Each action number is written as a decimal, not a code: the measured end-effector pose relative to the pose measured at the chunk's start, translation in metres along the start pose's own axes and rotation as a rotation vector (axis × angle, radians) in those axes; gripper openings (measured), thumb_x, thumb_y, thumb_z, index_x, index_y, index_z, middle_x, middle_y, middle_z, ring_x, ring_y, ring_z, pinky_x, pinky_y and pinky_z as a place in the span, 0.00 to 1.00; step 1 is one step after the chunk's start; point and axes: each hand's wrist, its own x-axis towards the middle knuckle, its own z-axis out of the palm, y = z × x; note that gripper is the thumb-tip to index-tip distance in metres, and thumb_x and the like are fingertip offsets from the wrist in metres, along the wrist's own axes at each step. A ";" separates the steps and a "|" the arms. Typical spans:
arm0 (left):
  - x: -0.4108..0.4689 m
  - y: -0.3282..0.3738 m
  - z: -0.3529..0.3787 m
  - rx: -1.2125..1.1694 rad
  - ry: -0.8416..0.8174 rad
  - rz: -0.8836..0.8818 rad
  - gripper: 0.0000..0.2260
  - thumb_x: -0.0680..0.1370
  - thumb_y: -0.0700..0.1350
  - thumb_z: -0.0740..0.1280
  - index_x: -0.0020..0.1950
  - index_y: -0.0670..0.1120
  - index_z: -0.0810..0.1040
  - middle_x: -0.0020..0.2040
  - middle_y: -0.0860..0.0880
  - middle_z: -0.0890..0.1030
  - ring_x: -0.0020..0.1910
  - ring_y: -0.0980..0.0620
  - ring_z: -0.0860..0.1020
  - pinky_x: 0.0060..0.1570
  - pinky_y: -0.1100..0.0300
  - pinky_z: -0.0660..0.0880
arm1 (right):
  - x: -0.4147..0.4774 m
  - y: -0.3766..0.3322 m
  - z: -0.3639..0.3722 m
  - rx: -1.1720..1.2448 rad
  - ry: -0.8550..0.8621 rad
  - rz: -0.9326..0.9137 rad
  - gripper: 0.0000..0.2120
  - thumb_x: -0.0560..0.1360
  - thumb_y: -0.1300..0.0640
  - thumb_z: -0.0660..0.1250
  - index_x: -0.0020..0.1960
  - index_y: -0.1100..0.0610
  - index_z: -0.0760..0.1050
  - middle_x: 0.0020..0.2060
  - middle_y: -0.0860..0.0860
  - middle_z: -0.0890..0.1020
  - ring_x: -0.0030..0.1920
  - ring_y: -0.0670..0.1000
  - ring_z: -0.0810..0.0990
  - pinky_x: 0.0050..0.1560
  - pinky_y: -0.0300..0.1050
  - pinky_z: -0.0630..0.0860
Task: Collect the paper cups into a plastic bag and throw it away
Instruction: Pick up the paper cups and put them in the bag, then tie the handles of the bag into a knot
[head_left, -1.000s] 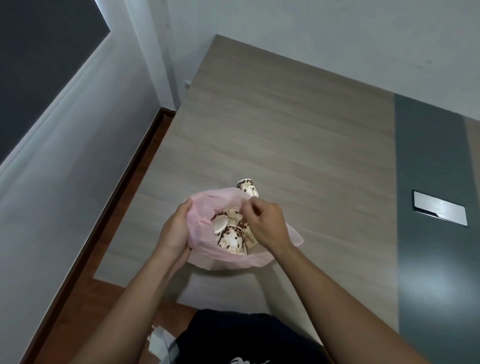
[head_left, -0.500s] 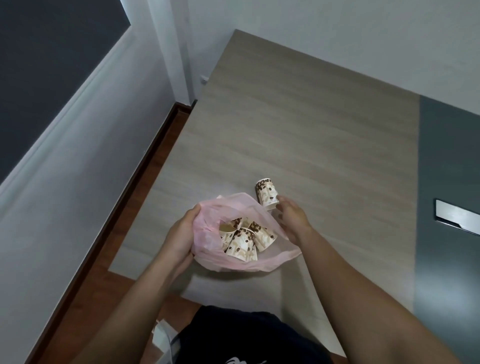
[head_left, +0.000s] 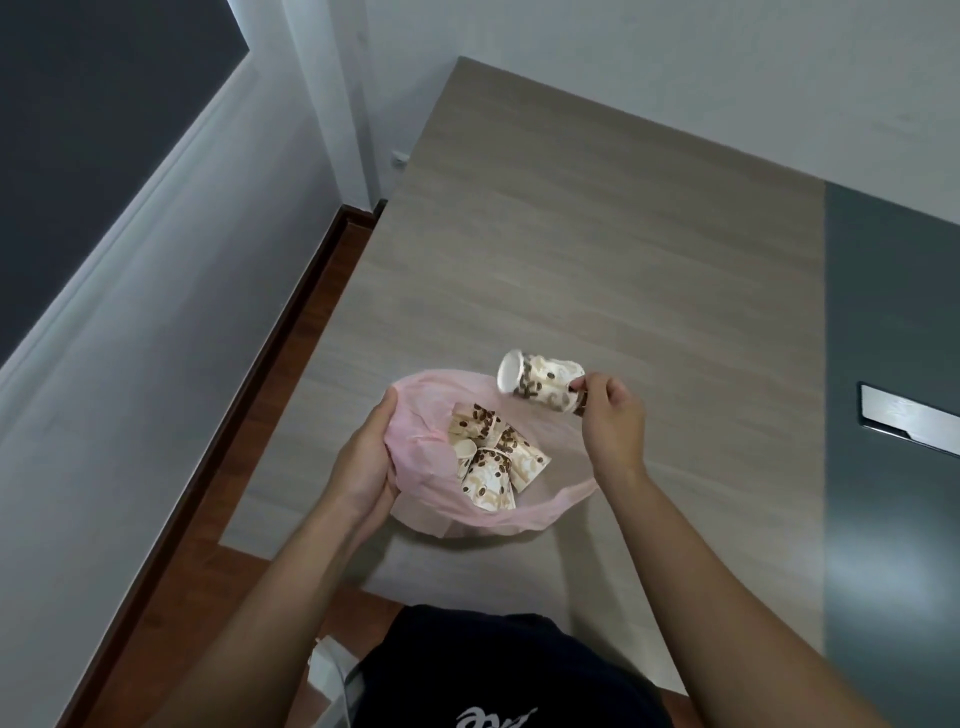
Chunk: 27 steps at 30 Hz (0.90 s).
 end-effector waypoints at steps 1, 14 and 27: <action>0.000 0.000 0.003 -0.015 0.002 0.004 0.27 0.89 0.63 0.61 0.75 0.45 0.83 0.68 0.40 0.88 0.68 0.42 0.88 0.65 0.47 0.84 | -0.010 -0.006 -0.005 0.010 -0.031 -0.016 0.14 0.78 0.49 0.66 0.40 0.49 0.87 0.36 0.49 0.85 0.40 0.49 0.81 0.44 0.48 0.79; -0.045 0.029 0.047 -0.105 -0.382 -0.096 0.24 0.90 0.55 0.65 0.79 0.41 0.80 0.75 0.35 0.82 0.69 0.39 0.85 0.78 0.39 0.76 | -0.102 -0.011 0.005 -0.183 -0.679 -0.262 0.16 0.91 0.45 0.60 0.51 0.39 0.84 0.48 0.45 0.88 0.46 0.47 0.87 0.51 0.43 0.83; -0.083 0.111 0.027 -0.283 -0.499 0.235 0.22 0.81 0.51 0.78 0.74 0.47 0.85 0.68 0.46 0.88 0.66 0.49 0.87 0.66 0.51 0.84 | -0.022 -0.082 -0.053 -0.843 -0.347 -0.211 0.22 0.87 0.49 0.68 0.79 0.53 0.77 0.74 0.51 0.83 0.71 0.54 0.82 0.74 0.46 0.73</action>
